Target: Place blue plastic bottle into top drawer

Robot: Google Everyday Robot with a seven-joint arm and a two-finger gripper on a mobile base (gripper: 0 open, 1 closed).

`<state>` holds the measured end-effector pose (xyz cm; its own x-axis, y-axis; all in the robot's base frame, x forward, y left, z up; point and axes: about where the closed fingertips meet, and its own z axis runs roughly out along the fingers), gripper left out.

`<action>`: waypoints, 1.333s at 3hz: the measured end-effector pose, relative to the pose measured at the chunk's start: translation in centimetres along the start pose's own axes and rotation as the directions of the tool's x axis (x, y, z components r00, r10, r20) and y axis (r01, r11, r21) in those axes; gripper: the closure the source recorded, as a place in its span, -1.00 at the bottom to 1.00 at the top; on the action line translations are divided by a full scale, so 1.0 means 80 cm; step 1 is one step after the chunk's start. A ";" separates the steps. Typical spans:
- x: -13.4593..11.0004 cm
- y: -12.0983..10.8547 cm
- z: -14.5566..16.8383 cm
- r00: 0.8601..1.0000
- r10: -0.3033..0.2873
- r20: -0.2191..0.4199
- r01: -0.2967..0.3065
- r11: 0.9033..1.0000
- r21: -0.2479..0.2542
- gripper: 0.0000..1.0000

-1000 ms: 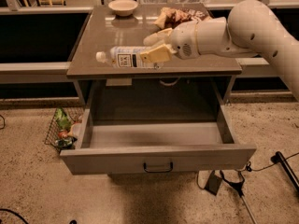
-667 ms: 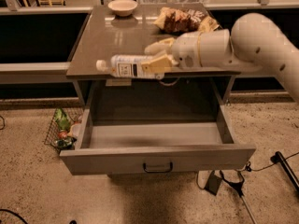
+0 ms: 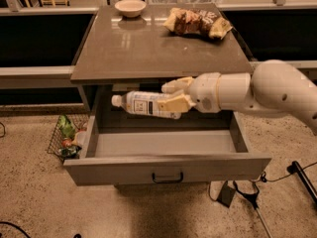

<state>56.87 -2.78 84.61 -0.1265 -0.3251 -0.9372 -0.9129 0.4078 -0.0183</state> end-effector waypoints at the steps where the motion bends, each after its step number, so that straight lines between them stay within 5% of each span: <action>1: 0.051 -0.004 -0.009 0.997 0.056 -0.046 -0.053 0.996 0.067 1.00; 2: 0.096 -0.033 -0.021 0.992 0.109 -0.063 -0.098 0.983 0.154 0.65; 3: 0.142 -0.075 -0.034 0.983 0.172 -0.059 -0.154 0.961 0.229 0.02; 4: 0.163 -0.097 -0.040 0.978 0.201 -0.052 -0.181 0.949 0.258 -0.44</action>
Offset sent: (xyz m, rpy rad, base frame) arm 0.0254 -0.0952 -0.1032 -0.0577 0.0982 -0.3135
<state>61.03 -12.89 73.68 -0.3278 -0.2807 -0.9021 -0.7434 0.6659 0.0629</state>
